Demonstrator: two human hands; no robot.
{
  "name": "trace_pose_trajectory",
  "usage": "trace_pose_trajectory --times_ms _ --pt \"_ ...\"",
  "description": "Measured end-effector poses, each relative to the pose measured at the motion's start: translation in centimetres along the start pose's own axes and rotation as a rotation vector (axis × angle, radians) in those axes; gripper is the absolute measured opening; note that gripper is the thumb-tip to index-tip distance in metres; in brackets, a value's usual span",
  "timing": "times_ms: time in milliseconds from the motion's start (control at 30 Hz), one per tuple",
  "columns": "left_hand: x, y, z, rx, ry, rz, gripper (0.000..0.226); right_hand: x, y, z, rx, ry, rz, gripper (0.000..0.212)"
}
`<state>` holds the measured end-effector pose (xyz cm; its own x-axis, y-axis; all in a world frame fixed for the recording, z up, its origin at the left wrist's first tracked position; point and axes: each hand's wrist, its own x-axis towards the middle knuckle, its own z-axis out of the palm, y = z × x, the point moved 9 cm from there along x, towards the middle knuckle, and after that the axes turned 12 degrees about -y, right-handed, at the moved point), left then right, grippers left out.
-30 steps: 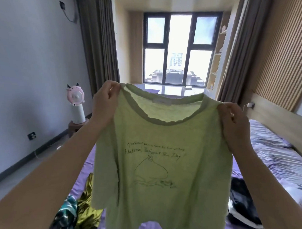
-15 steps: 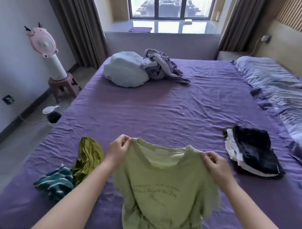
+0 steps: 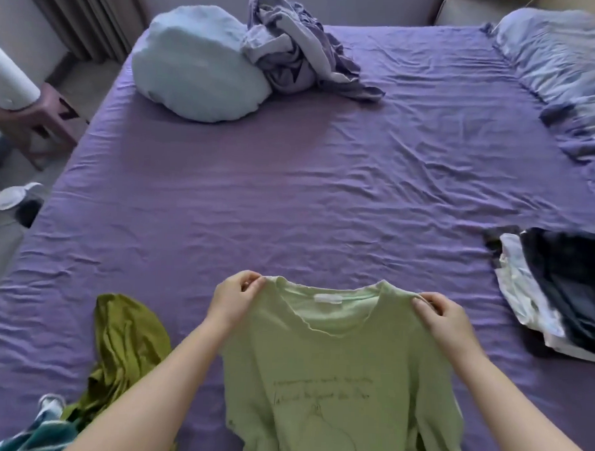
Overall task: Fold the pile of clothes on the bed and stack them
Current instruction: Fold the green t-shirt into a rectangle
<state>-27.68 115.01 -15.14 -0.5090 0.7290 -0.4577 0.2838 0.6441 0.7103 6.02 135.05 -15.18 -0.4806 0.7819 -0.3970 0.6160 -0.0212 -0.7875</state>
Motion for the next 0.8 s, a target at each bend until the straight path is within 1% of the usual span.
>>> trace_pose_trajectory --times_ms 100,233,333,467,600,667,800 --pt "3.8 0.1 -0.7 0.021 0.035 -0.009 0.011 3.1 0.0 -0.5 -0.036 0.071 0.012 0.005" --pt "7.0 -0.5 0.1 0.146 0.077 -0.072 0.018 6.6 0.3 -0.6 -0.128 0.080 0.043 0.007" --pt "8.5 -1.2 1.9 0.147 0.086 -0.079 0.019 8.8 1.0 0.0 -0.188 0.071 0.064 0.007" --pt "10.7 -2.0 2.5 0.193 0.172 -0.091 0.023 11.6 1.9 0.5 -0.199 0.072 0.051 0.009" --pt "14.1 -1.0 0.6 0.265 0.264 -0.068 0.026 14.9 1.4 -0.7 -0.143 0.113 0.010 0.006" --pt "16.0 0.0 -0.3 0.284 0.283 -0.053 0.026 16.9 0.6 -1.2 -0.144 0.112 -0.013 0.005" --pt "19.4 1.0 -0.5 0.325 0.295 -0.078 0.026 20.9 0.0 -1.3 -0.168 0.099 -0.052 0.010"
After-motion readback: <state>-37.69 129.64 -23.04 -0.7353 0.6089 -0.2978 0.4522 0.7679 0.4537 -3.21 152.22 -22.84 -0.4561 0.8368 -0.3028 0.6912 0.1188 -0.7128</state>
